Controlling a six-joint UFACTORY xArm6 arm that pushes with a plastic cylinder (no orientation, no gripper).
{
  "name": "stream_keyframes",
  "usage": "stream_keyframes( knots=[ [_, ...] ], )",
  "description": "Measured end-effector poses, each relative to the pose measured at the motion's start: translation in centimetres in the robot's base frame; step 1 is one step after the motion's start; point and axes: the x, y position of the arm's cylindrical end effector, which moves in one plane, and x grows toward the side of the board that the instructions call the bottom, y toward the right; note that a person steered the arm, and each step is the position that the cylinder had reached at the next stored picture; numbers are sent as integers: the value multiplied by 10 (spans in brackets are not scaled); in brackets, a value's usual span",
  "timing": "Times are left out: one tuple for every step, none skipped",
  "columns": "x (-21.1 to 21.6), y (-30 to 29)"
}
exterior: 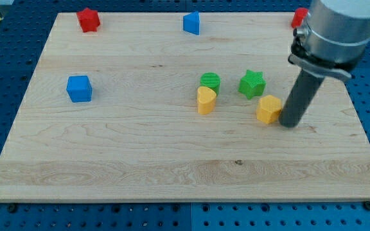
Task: Push the yellow hexagon into the green star
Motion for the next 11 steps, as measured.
stream_keyframes(
  knots=[
    [-32, -11],
    [-45, 1],
    [-2, 12],
    [16, 9],
    [5, 2],
    [-24, 2],
    [-24, 2],
    [38, 0],
    [28, -53],
    [-15, -57],
    [-14, -54]
  ],
)
